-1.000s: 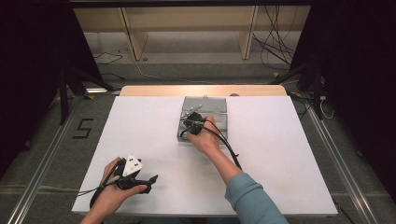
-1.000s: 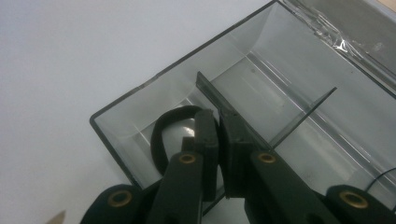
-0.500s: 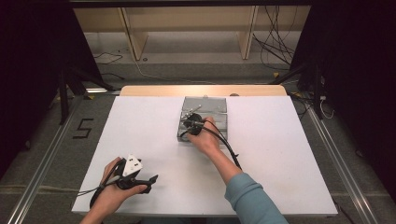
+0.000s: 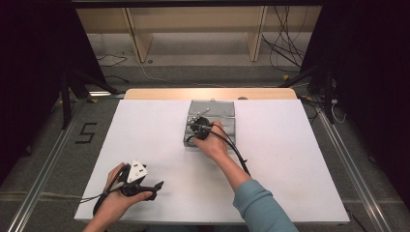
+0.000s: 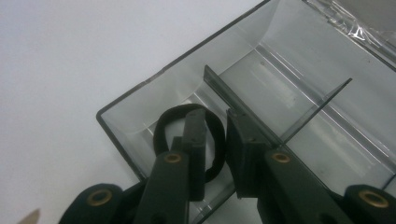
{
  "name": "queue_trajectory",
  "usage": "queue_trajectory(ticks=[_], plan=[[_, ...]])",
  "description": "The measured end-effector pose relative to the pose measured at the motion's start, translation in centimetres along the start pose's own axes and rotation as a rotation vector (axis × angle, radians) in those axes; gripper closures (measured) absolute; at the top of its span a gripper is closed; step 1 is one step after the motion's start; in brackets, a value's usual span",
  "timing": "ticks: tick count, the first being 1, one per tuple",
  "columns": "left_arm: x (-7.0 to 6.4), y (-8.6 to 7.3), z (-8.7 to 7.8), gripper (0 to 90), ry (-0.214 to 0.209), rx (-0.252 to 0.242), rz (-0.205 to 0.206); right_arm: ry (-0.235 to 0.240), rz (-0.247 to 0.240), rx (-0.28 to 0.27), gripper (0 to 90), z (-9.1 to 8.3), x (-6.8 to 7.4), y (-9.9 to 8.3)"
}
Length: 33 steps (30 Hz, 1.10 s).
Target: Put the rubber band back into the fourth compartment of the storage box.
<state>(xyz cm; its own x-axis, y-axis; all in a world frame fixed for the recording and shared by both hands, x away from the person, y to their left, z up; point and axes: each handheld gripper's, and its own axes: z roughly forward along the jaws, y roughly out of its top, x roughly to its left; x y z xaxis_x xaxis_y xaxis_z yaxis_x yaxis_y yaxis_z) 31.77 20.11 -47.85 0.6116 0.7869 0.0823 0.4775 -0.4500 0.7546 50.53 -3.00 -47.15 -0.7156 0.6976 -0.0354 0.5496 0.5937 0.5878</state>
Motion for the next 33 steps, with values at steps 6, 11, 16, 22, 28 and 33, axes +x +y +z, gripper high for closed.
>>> queue_trajectory(ticks=[6,11,16,22,28,33], plan=[[0.0,0.0,0.0,16.3,0.000,0.001,0.000,-0.001,0.007,-0.016,75.5,-0.2,0.0,0.0],[0.0,0.0,0.0,16.3,-0.001,0.000,-0.001,-0.001,0.012,-0.023,73.5,-0.4,0.0,0.0],[0.0,0.0,0.0,16.3,0.000,0.003,0.002,0.001,0.015,-0.035,71.5,-0.6,0.0,0.0],[-0.1,0.0,0.0,16.4,-0.001,-0.002,-0.002,0.010,0.028,-0.052,69.1,-1.0,0.1,0.1],[0.0,0.0,0.0,16.3,0.000,-0.002,-0.002,0.018,0.038,-0.073,66.6,-1.5,0.1,0.1],[0.0,0.0,0.0,16.4,-0.001,-0.002,-0.003,0.029,0.055,-0.091,64.8,-2.0,0.1,-0.1]])
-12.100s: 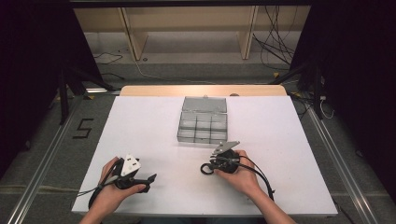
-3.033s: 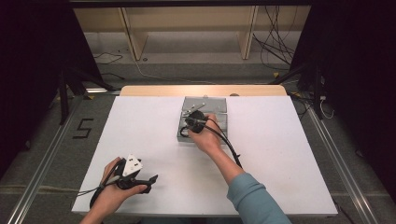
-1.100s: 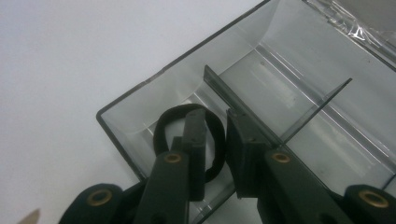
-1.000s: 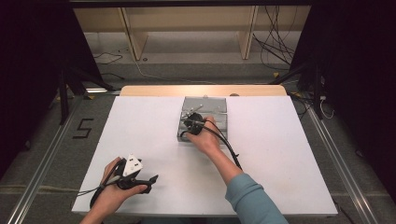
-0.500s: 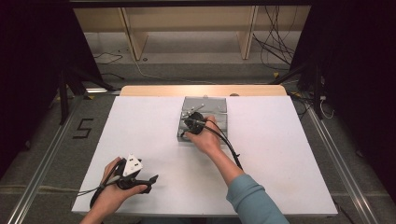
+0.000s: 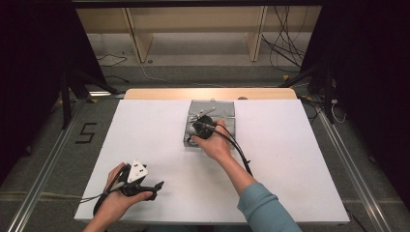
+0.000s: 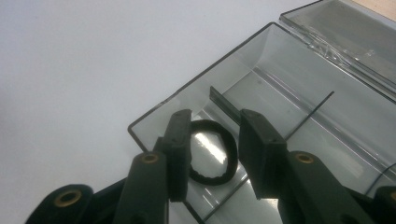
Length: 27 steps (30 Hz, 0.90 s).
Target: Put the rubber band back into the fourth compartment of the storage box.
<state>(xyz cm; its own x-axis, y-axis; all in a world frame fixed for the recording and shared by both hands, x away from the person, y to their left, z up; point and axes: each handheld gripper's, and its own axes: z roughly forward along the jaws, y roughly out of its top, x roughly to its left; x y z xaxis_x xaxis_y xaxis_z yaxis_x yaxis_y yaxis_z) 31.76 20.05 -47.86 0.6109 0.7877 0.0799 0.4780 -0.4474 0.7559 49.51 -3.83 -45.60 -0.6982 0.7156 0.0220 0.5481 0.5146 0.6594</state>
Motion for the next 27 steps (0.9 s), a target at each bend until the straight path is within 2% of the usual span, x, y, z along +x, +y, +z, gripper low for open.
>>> queue_trajectory(ticks=[27], plan=[[0.0,0.0,0.0,16.4,0.001,-0.001,0.001,0.046,0.024,-0.063,59.6,-2.8,-0.3,-1.7]])
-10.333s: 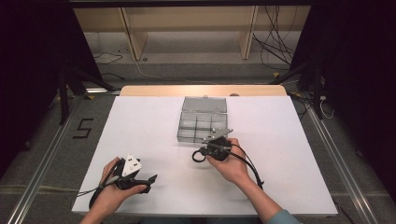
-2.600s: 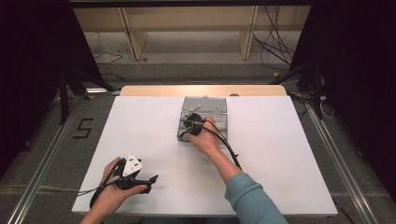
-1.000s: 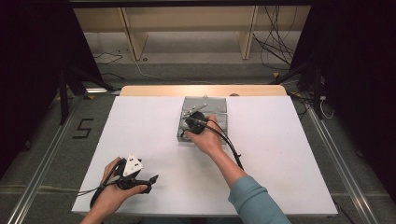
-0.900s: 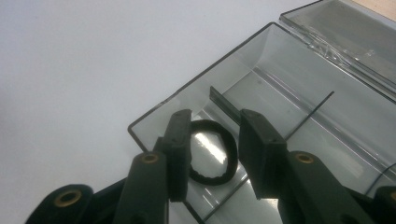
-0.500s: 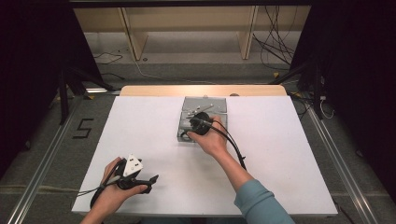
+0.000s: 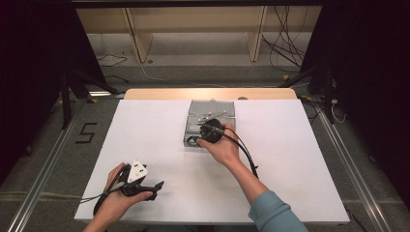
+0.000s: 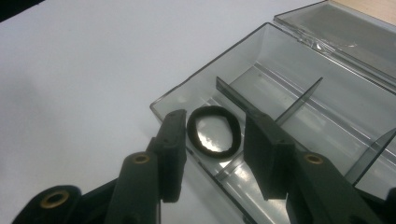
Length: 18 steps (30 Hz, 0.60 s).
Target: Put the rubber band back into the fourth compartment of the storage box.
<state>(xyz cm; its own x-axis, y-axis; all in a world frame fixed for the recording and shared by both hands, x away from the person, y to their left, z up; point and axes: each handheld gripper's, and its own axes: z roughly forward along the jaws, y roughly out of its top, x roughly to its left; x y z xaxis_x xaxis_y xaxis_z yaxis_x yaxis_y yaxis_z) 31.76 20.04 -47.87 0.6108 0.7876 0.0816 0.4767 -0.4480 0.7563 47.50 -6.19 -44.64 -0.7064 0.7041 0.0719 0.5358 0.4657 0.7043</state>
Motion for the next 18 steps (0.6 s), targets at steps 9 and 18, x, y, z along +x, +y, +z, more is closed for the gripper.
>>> queue_trajectory(ticks=[9,18], plan=[[0.0,0.0,0.0,16.3,0.000,-0.001,-0.002,0.013,0.005,-0.020,55.1,-1.1,-0.3,-0.7],[0.0,0.0,0.0,16.3,0.000,0.001,-0.002,0.028,-0.014,-0.020,51.0,-2.3,-0.6,-1.7]])
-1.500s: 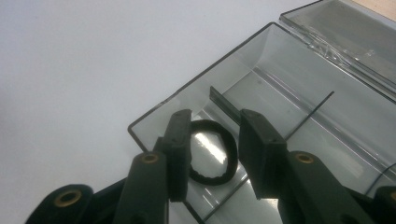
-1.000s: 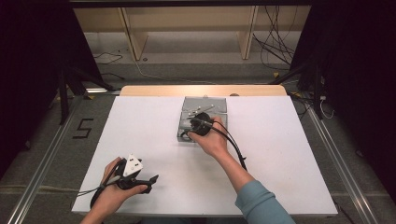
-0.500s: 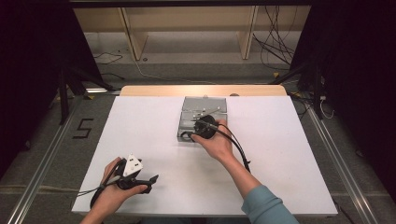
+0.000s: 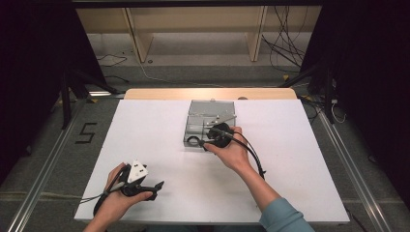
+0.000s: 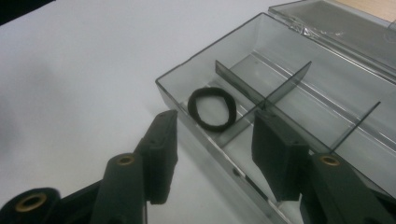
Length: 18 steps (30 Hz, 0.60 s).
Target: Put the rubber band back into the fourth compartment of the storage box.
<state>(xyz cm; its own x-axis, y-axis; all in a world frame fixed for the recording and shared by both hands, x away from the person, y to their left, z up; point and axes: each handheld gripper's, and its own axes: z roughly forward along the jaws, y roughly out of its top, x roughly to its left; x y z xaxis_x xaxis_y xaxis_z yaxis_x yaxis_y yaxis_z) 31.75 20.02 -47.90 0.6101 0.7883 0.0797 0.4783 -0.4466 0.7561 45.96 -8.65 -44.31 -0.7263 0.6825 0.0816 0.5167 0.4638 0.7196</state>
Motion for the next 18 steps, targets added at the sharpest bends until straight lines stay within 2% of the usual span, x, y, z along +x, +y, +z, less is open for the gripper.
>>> queue_trajectory(ticks=[7,18], plan=[[0.0,0.0,0.0,16.4,0.001,0.001,0.000,0.009,-0.010,-0.006,49.8,-1.1,-0.5,-1.1],[0.0,0.0,0.0,16.4,0.004,0.001,0.000,-0.019,-0.003,-0.006,43.8,-3.2,-1.3,-2.8]])
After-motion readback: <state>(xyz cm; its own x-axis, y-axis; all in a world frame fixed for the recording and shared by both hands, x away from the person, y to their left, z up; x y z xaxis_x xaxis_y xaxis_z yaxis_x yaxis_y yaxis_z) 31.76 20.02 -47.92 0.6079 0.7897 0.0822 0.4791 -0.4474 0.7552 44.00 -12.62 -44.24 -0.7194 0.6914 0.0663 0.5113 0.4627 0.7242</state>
